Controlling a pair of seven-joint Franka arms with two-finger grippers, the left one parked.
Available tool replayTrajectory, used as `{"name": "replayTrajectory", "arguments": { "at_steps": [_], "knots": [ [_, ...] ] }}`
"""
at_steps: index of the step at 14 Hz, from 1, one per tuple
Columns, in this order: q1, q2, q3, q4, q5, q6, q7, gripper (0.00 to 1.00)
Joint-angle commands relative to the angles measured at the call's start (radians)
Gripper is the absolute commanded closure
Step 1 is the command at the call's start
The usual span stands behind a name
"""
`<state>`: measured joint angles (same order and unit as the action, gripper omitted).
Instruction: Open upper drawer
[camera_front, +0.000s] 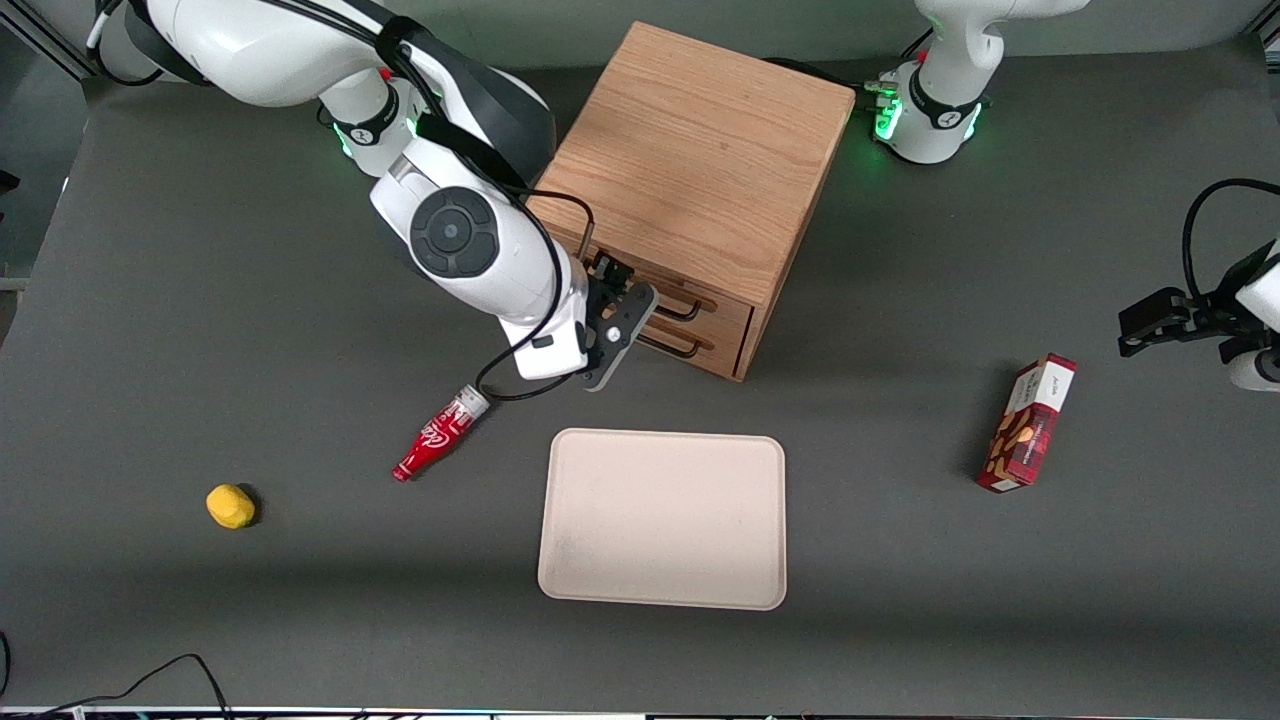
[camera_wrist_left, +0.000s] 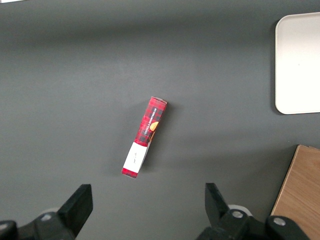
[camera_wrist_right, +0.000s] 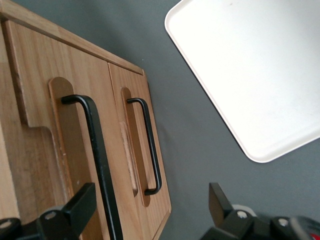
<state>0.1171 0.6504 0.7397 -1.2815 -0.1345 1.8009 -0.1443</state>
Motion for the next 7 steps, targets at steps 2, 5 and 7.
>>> {"name": "replayTrajectory", "arguments": {
  "at_steps": [2,5,7],
  "knots": [
    [0.012,0.032,0.023,0.011,-0.004,0.034,-0.014,0.0],
    [0.013,0.043,0.029,-0.018,0.018,0.057,-0.015,0.0],
    [0.012,0.043,0.029,-0.044,0.018,0.07,-0.017,0.0]
  ]
}}
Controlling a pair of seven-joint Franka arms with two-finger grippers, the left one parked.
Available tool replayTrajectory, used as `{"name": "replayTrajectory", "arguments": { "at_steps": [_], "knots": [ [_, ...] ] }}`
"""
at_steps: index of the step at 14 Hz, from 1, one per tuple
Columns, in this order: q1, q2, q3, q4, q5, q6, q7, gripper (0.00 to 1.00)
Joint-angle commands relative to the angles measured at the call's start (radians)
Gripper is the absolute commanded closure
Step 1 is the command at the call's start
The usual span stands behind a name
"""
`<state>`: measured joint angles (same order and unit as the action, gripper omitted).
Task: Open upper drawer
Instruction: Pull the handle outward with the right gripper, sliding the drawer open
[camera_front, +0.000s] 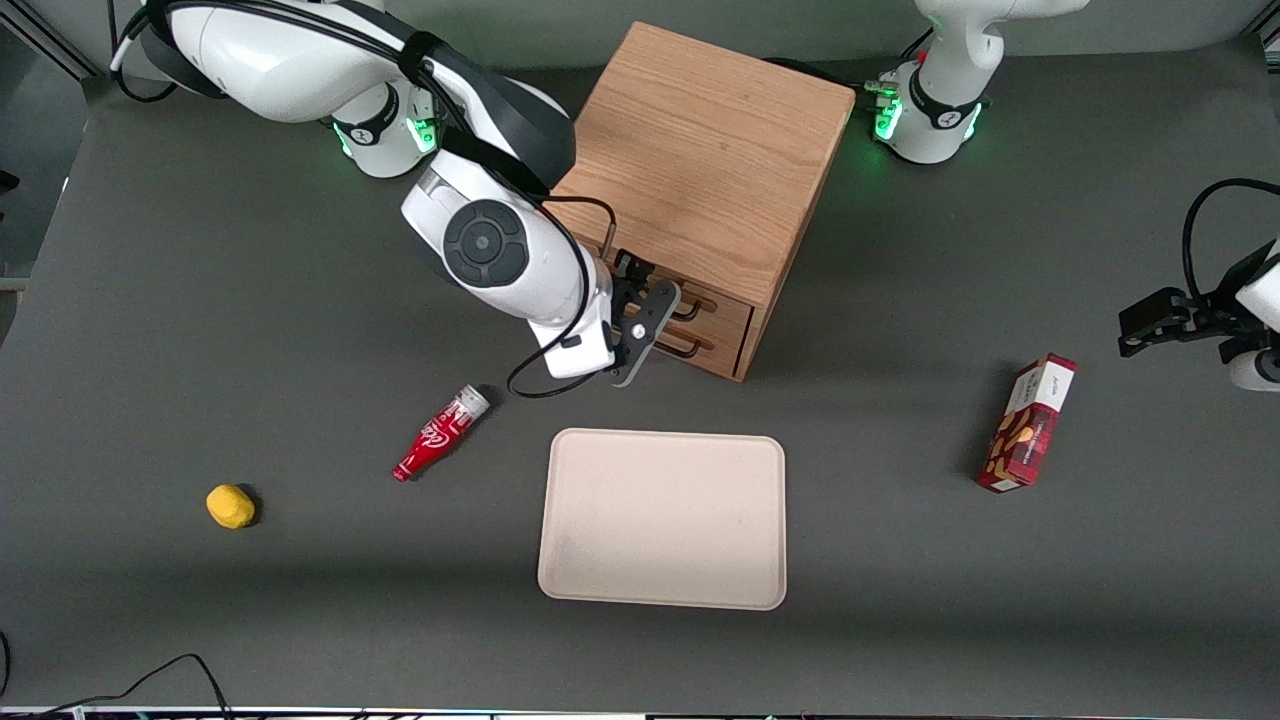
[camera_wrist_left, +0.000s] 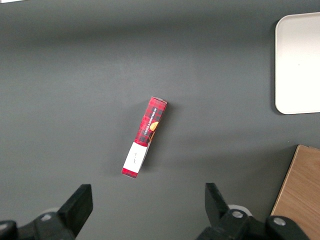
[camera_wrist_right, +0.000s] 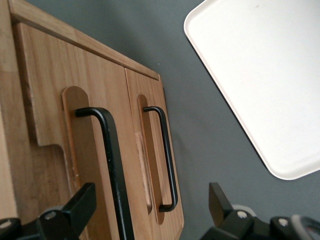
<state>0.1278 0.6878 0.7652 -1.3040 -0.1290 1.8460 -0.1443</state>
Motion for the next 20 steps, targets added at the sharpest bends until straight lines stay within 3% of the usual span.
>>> {"name": "replayTrajectory", "arguments": {
  "at_steps": [1,5,8,12,20],
  "knots": [
    [0.001,0.007,0.003,-0.032,0.011,0.033,-0.018,0.0],
    [-0.002,0.007,-0.01,-0.054,-0.014,0.061,-0.032,0.0],
    [-0.004,0.036,-0.015,-0.04,-0.116,0.062,-0.04,0.0],
    [-0.003,0.064,-0.018,0.041,-0.181,0.062,-0.037,0.0],
    [-0.007,0.073,-0.17,0.158,-0.204,0.116,-0.125,0.0]
  ]
}}
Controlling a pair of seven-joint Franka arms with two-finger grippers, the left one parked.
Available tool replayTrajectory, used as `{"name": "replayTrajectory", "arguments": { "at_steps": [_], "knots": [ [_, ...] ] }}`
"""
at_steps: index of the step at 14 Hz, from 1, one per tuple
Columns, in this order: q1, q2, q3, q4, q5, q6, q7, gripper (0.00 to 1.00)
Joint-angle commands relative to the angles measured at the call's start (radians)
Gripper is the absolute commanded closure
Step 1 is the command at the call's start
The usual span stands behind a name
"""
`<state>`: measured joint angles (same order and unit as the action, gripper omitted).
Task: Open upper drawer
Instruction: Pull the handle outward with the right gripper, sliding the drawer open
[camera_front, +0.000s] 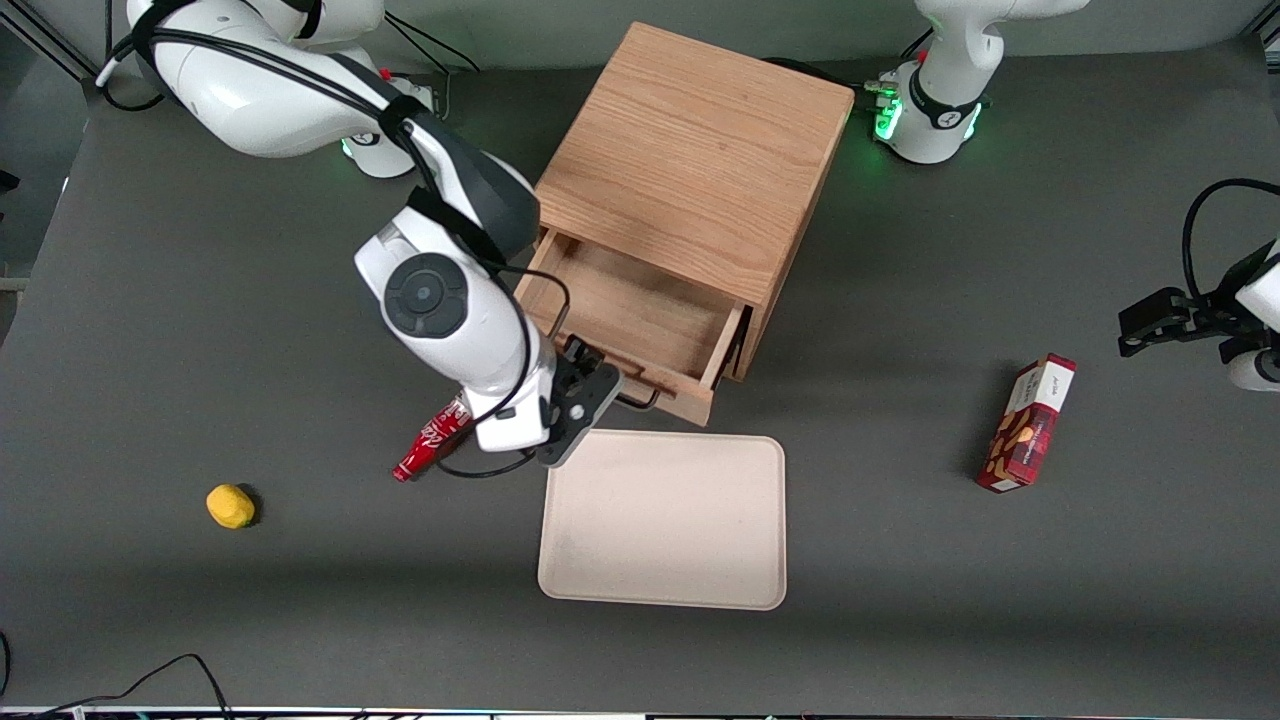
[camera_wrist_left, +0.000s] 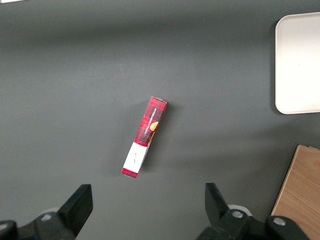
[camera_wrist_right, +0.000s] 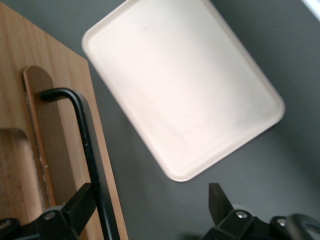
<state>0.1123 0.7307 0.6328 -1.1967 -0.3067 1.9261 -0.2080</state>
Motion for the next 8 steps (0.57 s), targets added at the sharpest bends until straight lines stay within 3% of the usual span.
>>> {"name": "replayTrajectory", "arguments": {
  "at_steps": [1,5,8],
  "knots": [
    [0.004,0.03,-0.06,0.051,-0.023,0.063,-0.079,0.0],
    [0.004,0.044,-0.104,0.083,-0.025,0.079,-0.111,0.0],
    [0.001,0.029,-0.09,0.085,-0.003,0.071,-0.068,0.0]
  ]
}}
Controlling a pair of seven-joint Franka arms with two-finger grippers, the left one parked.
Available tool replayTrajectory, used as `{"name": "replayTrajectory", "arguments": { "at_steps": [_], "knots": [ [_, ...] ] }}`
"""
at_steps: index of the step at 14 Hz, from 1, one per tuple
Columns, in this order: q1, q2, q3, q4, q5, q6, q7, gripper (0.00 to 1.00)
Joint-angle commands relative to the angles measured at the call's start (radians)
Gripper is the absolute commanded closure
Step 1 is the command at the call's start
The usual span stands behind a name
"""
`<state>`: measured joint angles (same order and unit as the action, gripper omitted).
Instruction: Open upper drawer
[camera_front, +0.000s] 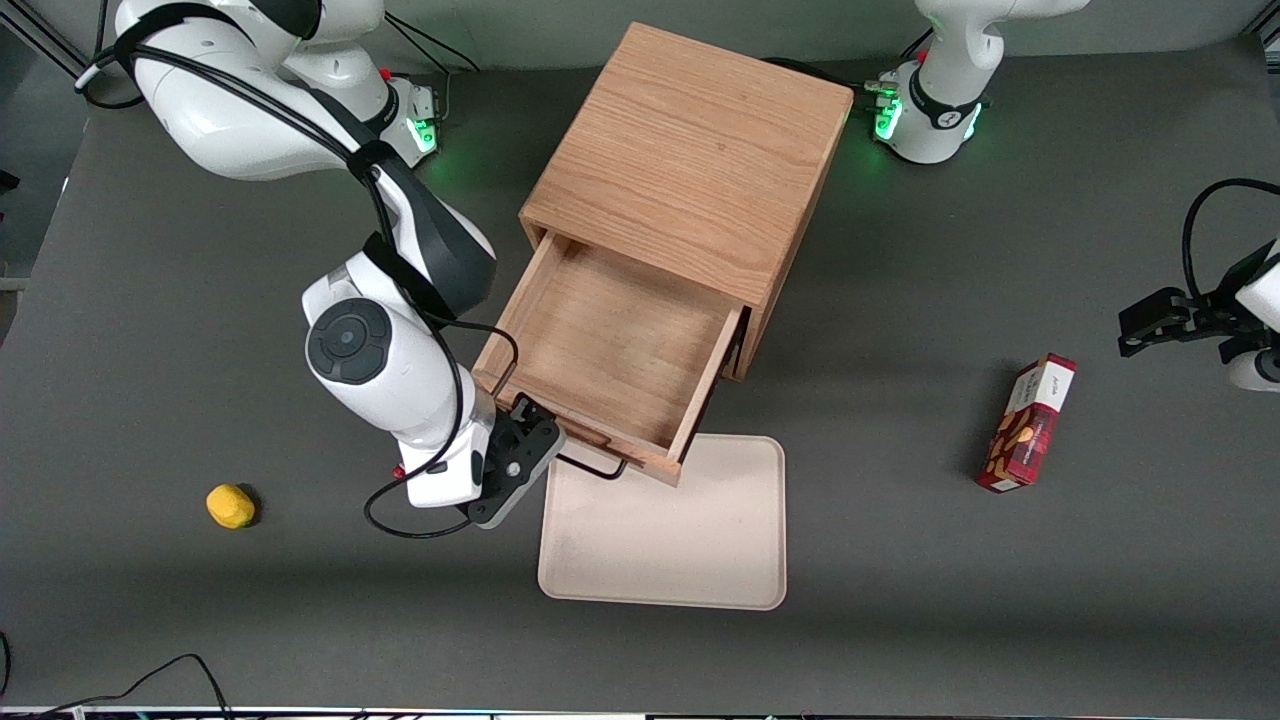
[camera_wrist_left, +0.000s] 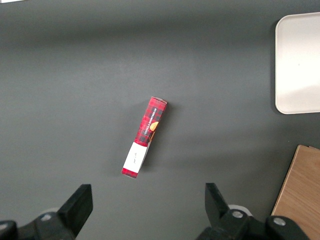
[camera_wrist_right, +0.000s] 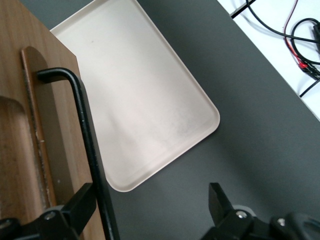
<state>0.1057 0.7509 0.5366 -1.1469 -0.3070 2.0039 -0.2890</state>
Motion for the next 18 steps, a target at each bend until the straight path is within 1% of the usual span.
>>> {"name": "replayTrajectory", "arguments": {
  "at_steps": [1,2,3,4,5,7,8,9,11,13,14,15,16,18],
  "knots": [
    [0.006,-0.005,0.008,0.035,0.038,-0.01,0.069,0.0],
    [0.006,-0.033,0.008,0.033,0.076,-0.02,0.115,0.0],
    [0.005,-0.06,0.008,0.033,0.098,-0.051,0.144,0.0],
    [-0.006,-0.094,0.008,0.033,0.114,-0.1,0.175,0.0],
    [-0.035,-0.16,0.008,0.032,0.13,-0.178,0.201,0.0],
    [-0.057,-0.298,-0.006,0.012,0.121,-0.288,0.209,0.0],
    [-0.063,-0.368,-0.012,-0.037,0.12,-0.351,0.227,0.0],
    [-0.075,-0.443,-0.039,-0.087,0.12,-0.384,0.256,0.0],
    [-0.07,-0.592,-0.125,-0.231,0.121,-0.386,0.292,0.0],
    [-0.066,-0.694,-0.203,-0.319,0.132,-0.382,0.303,0.0],
    [-0.067,-0.753,-0.29,-0.377,0.167,-0.375,0.289,0.0],
    [-0.066,-0.796,-0.36,-0.417,0.224,-0.361,0.286,0.0],
    [-0.064,-0.844,-0.413,-0.468,0.267,-0.347,0.28,0.0],
    [-0.067,-0.941,-0.481,-0.577,0.293,-0.312,0.278,0.0]
  ]
}}
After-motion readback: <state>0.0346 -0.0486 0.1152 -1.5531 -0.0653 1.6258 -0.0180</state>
